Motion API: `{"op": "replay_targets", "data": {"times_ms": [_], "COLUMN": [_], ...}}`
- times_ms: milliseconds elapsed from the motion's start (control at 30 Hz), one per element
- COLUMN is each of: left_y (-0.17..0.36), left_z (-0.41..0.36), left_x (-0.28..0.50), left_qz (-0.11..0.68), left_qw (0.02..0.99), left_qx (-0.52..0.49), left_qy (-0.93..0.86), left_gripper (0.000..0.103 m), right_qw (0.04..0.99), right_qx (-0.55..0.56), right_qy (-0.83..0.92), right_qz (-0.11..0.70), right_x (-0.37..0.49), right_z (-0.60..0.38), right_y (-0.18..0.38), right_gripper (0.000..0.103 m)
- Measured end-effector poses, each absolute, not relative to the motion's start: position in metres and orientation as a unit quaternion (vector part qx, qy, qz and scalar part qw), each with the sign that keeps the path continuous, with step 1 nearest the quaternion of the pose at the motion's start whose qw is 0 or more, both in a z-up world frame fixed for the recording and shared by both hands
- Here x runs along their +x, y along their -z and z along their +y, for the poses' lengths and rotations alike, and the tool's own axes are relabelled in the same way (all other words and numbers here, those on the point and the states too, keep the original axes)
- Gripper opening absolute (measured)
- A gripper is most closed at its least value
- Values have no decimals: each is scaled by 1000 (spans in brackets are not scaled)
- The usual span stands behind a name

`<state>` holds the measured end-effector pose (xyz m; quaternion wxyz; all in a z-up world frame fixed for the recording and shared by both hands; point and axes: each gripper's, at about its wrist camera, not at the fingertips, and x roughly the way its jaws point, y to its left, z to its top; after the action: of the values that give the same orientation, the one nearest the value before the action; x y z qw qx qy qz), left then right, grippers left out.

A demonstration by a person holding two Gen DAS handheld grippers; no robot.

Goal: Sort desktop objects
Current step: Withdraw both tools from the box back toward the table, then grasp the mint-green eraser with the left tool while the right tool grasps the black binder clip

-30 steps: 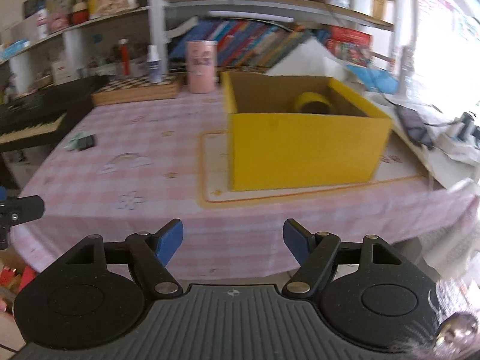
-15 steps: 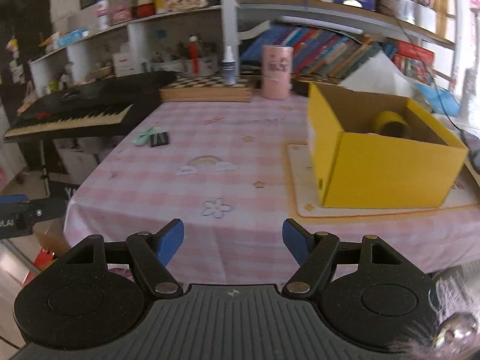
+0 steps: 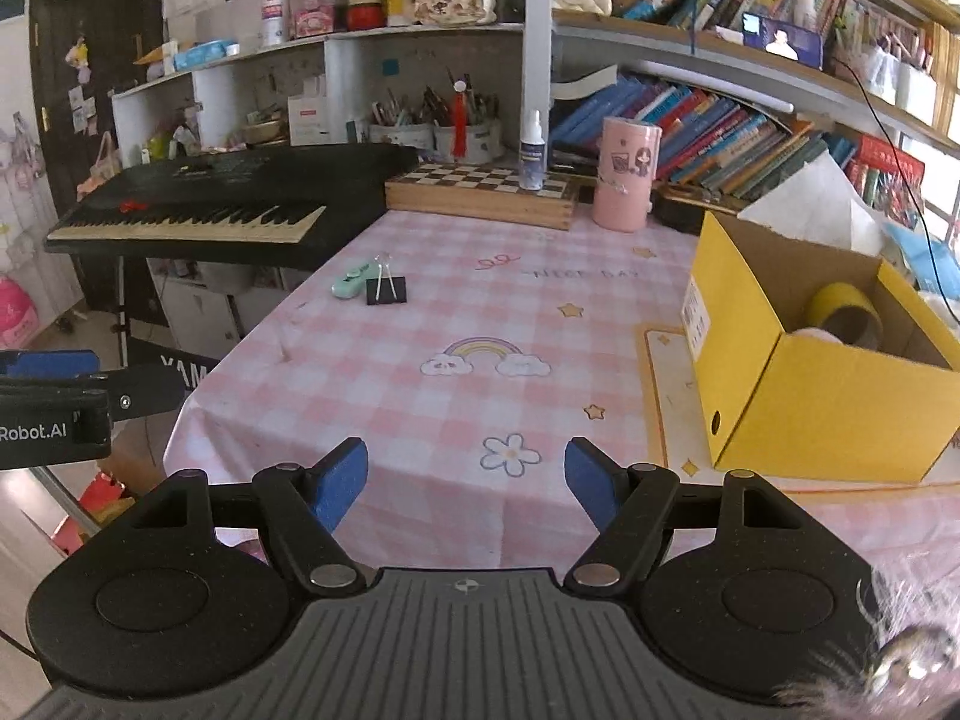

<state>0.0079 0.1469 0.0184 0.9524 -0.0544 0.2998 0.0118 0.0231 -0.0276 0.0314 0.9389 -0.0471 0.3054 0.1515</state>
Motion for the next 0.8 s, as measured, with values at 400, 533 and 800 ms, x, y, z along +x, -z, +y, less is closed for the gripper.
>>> {"op": "replay_targets", "data": {"times_ms": [400, 533, 800], "left_y": [-8, -2, 2], "left_z": [159, 162, 165], "left_x": [25, 44, 99], "left_qz": [301, 311, 328], "left_qw": [949, 946, 941], "left_qx": [-85, -82, -55], "left_qy": [-38, -46, -60], "left_gripper": [74, 73, 73], "right_qw": [930, 928, 919], "right_qx": [-73, -74, -72], "right_qy": [-167, -174, -194], "right_qz": [318, 320, 335], "right_x": [44, 60, 117], "right_z": [-13, -7, 19], "right_y": [-23, -18, -2], "right_gripper": [70, 70, 70]}}
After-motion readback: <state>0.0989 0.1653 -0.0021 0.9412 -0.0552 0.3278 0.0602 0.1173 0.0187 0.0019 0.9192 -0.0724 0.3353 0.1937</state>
